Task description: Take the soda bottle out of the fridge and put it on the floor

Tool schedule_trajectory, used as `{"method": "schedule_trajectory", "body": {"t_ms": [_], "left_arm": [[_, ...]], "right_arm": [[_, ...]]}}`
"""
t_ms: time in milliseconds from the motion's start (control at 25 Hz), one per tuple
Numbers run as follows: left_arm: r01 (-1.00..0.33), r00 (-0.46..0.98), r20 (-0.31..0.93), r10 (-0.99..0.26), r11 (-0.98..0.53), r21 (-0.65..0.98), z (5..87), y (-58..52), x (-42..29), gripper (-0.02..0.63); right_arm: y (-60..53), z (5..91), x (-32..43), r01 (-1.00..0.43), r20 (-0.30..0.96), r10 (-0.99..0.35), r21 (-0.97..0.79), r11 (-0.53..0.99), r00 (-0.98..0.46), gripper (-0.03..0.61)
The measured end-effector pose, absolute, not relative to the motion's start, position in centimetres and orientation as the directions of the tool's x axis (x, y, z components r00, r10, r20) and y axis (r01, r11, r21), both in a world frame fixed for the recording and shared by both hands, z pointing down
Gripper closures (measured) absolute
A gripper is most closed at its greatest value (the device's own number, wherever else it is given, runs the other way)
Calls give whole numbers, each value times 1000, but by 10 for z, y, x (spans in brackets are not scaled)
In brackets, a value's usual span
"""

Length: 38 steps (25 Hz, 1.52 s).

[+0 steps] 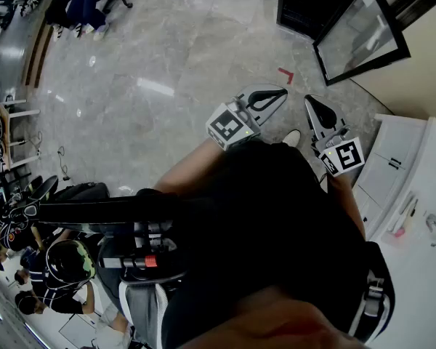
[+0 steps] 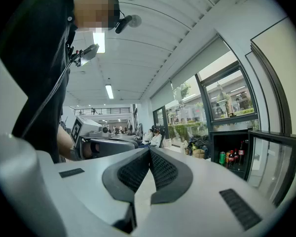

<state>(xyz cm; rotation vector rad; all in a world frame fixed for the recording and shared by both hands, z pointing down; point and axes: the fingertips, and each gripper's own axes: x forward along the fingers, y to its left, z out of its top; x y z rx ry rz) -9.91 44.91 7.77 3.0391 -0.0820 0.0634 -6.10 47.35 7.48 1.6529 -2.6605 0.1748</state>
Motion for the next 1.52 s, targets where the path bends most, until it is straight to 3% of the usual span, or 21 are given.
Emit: {"method": "schedule_trajectory", "body": {"t_ms": [600,1520], "left_arm": [[-65,998,31,-62,-988,141,76,446,-83,617],[-168,984,82,-161,-981,93,79,448,16,617]], "right_arm": [[472,68,-39,-904,34,-906,-101,416,-421,566],[472,80,64,-872,10,-876,-103,479,-482,566]]}}
